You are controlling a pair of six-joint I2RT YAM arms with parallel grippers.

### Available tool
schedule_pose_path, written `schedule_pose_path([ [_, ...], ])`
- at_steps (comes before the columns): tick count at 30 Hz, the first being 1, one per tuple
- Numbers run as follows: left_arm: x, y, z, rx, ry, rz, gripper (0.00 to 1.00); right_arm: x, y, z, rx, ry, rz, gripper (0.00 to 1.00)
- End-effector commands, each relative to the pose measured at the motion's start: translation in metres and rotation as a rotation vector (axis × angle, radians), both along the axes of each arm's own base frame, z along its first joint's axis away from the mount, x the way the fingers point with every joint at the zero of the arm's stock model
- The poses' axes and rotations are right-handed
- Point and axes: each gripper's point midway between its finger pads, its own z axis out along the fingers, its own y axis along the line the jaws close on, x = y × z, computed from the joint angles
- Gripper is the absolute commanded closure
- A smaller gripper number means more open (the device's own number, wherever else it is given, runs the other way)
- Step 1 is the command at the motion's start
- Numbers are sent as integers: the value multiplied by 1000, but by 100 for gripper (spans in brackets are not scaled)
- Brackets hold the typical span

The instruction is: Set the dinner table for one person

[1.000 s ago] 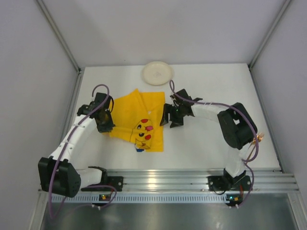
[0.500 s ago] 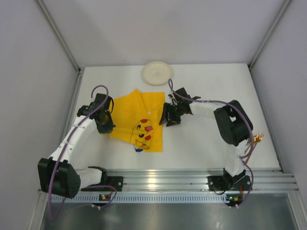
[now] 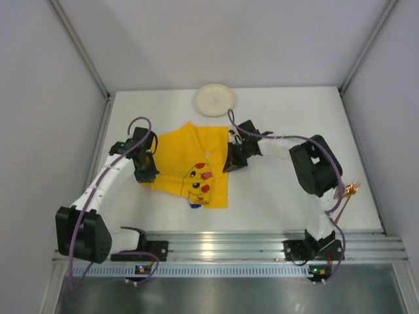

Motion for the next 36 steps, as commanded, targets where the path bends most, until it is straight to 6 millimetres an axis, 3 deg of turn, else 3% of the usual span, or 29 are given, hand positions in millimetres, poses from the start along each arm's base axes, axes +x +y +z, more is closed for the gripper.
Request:
schedule_pose_path([
  [1,10,4,-1,22,-25,13,100,1,-91,-24,-311,-19,-55,100],
  [2,11,2,-3,13,-19,11,100,6,-117,-24,-405,-17,-87,100],
  [4,15,-1,-4,0,-20,7,100,7,-146,-18,-500,-20,-85,100],
  [8,15,1,-9,19,23,22,100,16,-191,-10,-665,-30,-111,100],
  [14,1,4,-15,24,64,40,100,5,-238,-3,-837,19,-177,100],
  [20,-13,7,-15,40,109,46,100,-22,-274,9,-963,44,-306,100],
  [21,-12,8,-12,42,108,50,98,-21,-276,14,-957,31,-336,98],
  [22,-19,10,-10,51,132,52,82,-21,-277,16,-958,29,-344,86],
  [23,-19,11,-7,56,126,64,31,-18,-280,18,-956,27,-361,73],
  [24,-17,12,-1,60,114,74,2,-17,-280,20,-953,21,-365,56],
  [25,-18,14,5,69,103,83,2,-15,-281,23,-957,17,-370,22],
  [27,-9,16,20,71,43,102,2,-3,-282,32,-958,-20,-385,14],
  [31,14,13,46,50,-73,114,2,26,-274,53,-925,-84,-396,8],
  [33,36,5,53,16,-155,94,2,44,-258,65,-849,-117,-384,7],
  [36,60,-9,45,-37,-196,55,2,67,-227,80,-697,-147,-351,5],
])
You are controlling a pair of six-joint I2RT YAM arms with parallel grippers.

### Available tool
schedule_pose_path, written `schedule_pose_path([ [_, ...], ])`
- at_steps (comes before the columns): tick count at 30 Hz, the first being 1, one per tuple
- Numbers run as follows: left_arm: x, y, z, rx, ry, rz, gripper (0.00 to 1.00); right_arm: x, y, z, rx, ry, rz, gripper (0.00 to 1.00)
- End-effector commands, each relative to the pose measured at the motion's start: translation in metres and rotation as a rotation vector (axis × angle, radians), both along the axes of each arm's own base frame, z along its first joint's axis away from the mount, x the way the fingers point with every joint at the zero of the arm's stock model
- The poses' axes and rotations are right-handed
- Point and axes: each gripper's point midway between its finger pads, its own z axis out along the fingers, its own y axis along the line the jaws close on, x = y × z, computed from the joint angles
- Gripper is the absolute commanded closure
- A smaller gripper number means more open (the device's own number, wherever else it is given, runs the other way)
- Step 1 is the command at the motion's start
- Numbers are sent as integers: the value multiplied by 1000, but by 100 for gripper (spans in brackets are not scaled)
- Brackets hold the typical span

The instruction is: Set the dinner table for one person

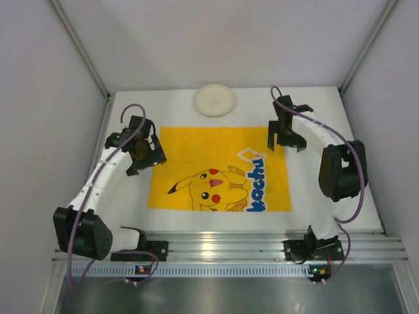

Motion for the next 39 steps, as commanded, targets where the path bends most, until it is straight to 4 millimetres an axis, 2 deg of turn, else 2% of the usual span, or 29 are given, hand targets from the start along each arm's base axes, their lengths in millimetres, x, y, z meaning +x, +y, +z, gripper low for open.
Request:
schedule_pose_path([
  [1,36,-18,-4,-62,-82,-45,2,32,39,23,167,-72,87,1],
  [2,42,-21,-10,-74,-83,-49,2,42,63,34,285,-93,132,0],
  [4,53,-33,-29,-103,-81,-77,4,60,93,38,419,-114,190,0],
  [5,57,-37,-35,-115,-80,-98,4,72,116,57,528,-149,238,0],
  [6,58,-41,-44,-120,-75,-112,4,82,127,51,574,-136,234,0],
  [7,70,-49,-51,-126,-98,-134,4,93,137,55,618,-157,247,0],
  [8,73,-55,-57,-139,-95,-163,5,111,155,81,703,-207,262,0],
  [9,80,-64,-68,-153,-90,-194,4,131,171,90,780,-233,265,0],
  [10,82,-64,-76,-150,-76,-196,4,137,173,74,779,-219,260,0],
  [11,82,-68,-84,-163,-51,-201,4,153,185,95,843,-266,248,0],
  [12,86,-69,-88,-167,-35,-199,5,166,188,74,852,-248,207,0],
  [13,85,-70,-103,-168,14,-185,7,182,192,75,876,-286,188,0],
  [14,83,-70,-107,-165,39,-177,8,195,200,66,926,-278,118,0],
  [16,79,-69,-114,-160,68,-160,9,216,209,65,1000,-326,61,3],
  [17,73,-66,-117,-153,91,-152,9,220,215,60,1054,-305,-11,5],
  [18,69,-64,-118,-144,100,-145,9,225,218,43,1065,-288,-50,7],
  [19,64,-61,-115,-140,104,-129,9,232,222,41,1077,-309,-70,9],
  [20,51,-56,-120,-124,137,-114,9,235,225,29,1089,-294,-114,9],
  [24,32,-46,-120,-94,161,-97,8,251,233,14,1111,-338,-163,10],
  [26,33,-43,-114,-79,154,-101,8,256,234,-1,1122,-331,-213,10],
  [31,31,-43,-100,-80,165,-109,8,274,232,-12,1135,-394,-285,11],
  [32,34,-43,-95,-75,155,-111,7,276,233,-18,1140,-389,-310,11],
  [34,34,-41,-87,-64,158,-112,7,282,237,-16,1143,-421,-318,13],
  [35,41,-42,-78,-63,138,-113,7,284,238,-24,1138,-419,-333,15],
  [36,44,-43,-73,-67,126,-112,6,285,240,-26,1136,-423,-339,17],
  [37,47,-44,-67,-68,116,-116,6,286,245,-24,1140,-431,-340,29],
  [39,53,-46,-53,-74,94,-121,6,287,247,-29,1132,-435,-363,39],
])
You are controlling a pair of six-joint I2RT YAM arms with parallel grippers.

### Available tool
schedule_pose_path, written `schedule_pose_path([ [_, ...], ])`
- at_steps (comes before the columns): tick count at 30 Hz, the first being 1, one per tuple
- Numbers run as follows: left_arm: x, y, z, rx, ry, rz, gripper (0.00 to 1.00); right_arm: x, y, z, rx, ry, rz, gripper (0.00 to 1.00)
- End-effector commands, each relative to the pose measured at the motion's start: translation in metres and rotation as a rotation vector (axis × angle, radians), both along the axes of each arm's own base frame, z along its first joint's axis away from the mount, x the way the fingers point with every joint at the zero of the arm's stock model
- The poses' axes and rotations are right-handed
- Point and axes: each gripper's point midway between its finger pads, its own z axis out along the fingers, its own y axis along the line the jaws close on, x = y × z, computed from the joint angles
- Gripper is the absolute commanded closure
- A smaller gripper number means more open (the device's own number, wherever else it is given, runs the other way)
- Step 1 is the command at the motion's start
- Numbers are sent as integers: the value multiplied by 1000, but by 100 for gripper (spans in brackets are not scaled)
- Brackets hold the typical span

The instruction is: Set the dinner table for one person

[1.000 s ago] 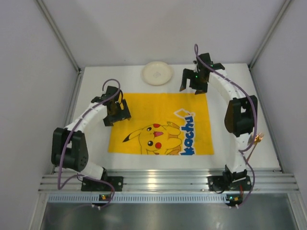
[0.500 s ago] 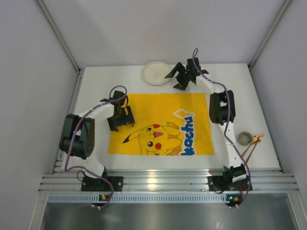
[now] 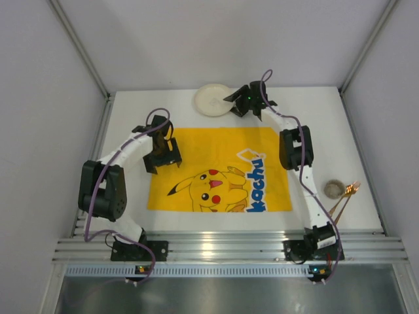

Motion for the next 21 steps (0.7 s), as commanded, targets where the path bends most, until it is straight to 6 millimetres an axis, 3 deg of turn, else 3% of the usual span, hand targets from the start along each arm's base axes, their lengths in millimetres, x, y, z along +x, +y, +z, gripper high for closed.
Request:
schedule_pose_path([
  [1,14,1,41,1,-86,-9,6,6,15,-12,-5,-4,-57,62],
  [4,20,1,53,4,-108,-16,6,5,14,-12,-20,-4,-62,100],
  [7,21,4,61,20,-127,-12,6,7,11,-2,-25,-27,-52,100],
  [10,21,7,68,32,-150,-4,6,4,13,24,-11,-63,-12,100],
  [12,23,7,73,29,-172,-1,6,-4,18,54,13,-98,32,100],
  [13,24,6,74,26,-179,-3,6,-15,23,53,16,-86,80,100],
  [14,25,7,75,24,-185,-1,6,-23,23,86,25,-131,105,100],
  [15,26,7,76,26,-189,0,6,-32,24,96,19,-145,133,100],
  [16,27,8,78,34,-195,2,6,-48,21,83,-18,-127,177,100],
  [17,28,9,79,39,-201,4,6,-61,19,122,-22,-189,200,100],
  [18,28,10,81,43,-208,5,6,-74,15,126,-47,-189,221,100],
  [19,29,11,81,46,-213,7,6,-92,8,109,-117,-170,264,100],
  [20,29,13,82,57,-219,11,6,-106,3,131,-150,-201,285,100],
  [21,30,14,83,62,-230,16,6,-128,0,120,-197,-140,327,100],
])
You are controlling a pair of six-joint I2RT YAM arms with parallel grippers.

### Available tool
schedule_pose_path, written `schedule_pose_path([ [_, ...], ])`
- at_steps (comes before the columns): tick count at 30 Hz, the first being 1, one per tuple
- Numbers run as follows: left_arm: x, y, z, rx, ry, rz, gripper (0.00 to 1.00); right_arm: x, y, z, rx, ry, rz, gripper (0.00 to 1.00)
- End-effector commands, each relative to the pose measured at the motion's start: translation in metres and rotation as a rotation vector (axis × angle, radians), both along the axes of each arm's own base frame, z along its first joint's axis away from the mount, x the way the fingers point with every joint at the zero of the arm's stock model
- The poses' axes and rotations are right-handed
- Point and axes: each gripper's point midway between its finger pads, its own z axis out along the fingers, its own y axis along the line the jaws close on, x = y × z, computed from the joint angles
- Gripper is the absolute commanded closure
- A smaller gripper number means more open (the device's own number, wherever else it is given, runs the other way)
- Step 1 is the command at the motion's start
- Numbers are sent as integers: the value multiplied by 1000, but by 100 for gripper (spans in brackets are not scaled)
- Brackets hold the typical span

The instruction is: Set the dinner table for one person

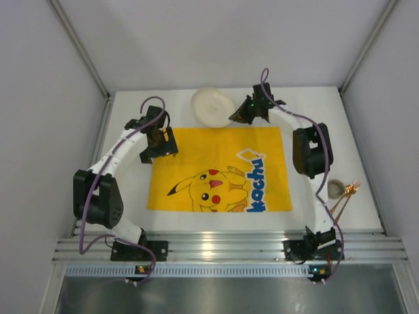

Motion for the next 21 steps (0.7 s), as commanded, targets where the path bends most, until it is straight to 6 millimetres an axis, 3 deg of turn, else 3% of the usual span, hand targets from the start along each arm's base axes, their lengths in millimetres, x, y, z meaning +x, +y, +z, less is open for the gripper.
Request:
schedule_pose_path([
  [1,8,8,27,29,-94,22,6,-55,-4,89,-115,-195,219,100],
  [2,9,9,28,32,-101,26,6,-73,-9,100,-142,-203,242,100],
  [3,10,11,29,42,-105,34,5,-92,-12,90,-176,-160,269,100],
  [4,11,13,30,47,-110,43,5,-114,-22,67,-227,-106,292,100],
  [5,12,13,31,49,-117,47,5,-128,-27,74,-239,-106,299,100],
  [6,13,14,32,51,-121,50,5,-142,-28,66,-257,-86,313,100],
  [7,14,14,33,51,-124,50,5,-157,-37,45,-308,-36,311,100],
  [8,15,13,33,49,-129,50,5,-167,-38,46,-319,-35,318,100],
  [11,19,11,38,38,-139,50,6,-205,-38,19,-399,58,357,100],
  [16,17,12,47,38,-151,55,6,-229,-42,2,-495,105,377,100],
  [21,6,16,52,39,-166,70,6,-228,-51,-9,-558,121,355,100],
])
